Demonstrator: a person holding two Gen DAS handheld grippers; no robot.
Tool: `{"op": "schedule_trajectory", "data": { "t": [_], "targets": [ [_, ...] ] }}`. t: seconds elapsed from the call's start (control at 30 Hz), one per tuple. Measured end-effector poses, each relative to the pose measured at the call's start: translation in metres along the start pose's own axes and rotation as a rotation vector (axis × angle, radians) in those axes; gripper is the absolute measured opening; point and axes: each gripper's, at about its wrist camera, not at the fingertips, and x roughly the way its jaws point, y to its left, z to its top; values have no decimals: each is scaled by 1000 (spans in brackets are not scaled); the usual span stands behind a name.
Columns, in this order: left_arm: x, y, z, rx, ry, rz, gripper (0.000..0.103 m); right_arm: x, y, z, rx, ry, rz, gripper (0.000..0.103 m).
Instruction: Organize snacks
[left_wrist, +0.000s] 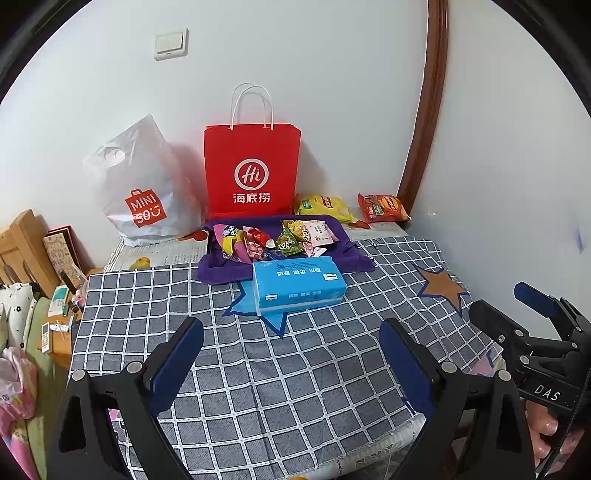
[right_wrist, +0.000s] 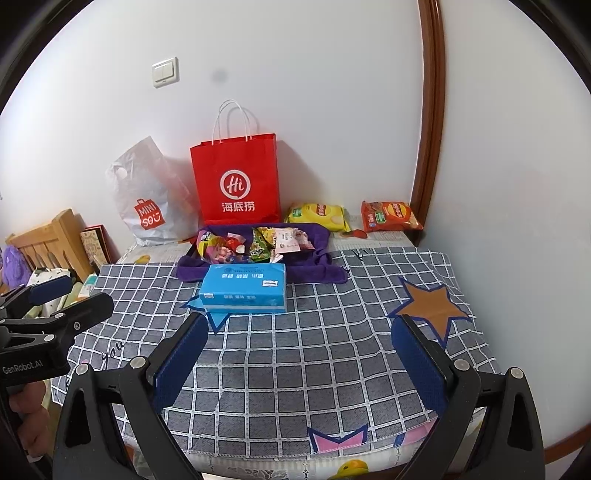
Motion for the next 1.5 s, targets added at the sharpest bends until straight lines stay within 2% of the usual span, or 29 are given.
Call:
{"op": "schedule_trajectory", "data": {
  "t": [1.5],
  "targets": [
    [-2, 4, 0, -3, 0, 1, 97, -1, 1, -1, -2, -1, 4, 99]
  ]
}}
